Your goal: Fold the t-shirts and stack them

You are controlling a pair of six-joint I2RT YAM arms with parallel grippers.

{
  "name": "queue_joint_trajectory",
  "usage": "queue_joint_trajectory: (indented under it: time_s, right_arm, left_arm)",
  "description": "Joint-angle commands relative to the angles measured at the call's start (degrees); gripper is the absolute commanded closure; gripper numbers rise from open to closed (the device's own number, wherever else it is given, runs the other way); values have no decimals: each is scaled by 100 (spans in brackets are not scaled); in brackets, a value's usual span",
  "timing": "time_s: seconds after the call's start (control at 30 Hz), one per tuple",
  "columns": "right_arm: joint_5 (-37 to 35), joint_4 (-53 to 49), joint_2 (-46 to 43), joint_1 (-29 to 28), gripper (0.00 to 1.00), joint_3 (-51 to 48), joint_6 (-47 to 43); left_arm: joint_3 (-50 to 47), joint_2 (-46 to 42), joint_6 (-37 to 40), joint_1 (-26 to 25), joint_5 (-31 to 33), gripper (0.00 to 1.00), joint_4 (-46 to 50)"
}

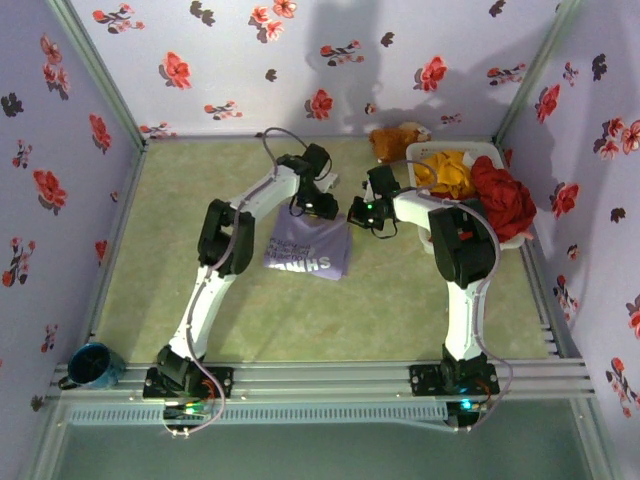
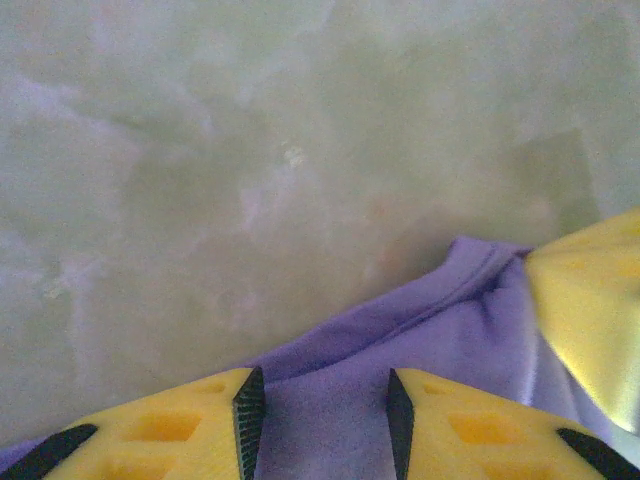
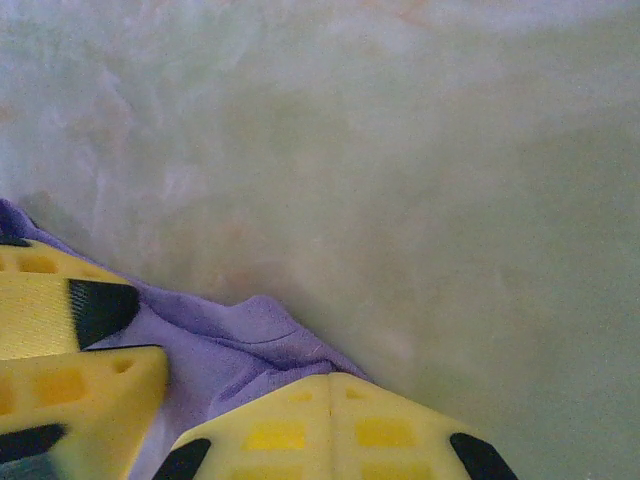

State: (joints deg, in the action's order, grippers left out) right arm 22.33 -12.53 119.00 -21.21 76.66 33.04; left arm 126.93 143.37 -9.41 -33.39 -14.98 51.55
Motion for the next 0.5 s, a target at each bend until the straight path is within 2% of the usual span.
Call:
queue_joint_trajectory:
  time_s: [0.0, 0.2, 0.33, 0.47]
  right_arm:
    - [-90, -408, 431, -6, 100, -197, -118]
    - [-79, -434, 447, 0, 100, -189, -147]
    - [-105, -486, 455, 4, 100, -187, -175]
    - [-119, -478, 449, 11, 100, -244, -183]
  left_arm:
    - [174, 156, 228, -71, 4, 62, 290]
    - [193, 147, 186, -84, 91, 100, 308]
    - [187, -88, -23, 2, 163, 100, 135]
    - [-116, -459, -445, 158, 189, 100, -528]
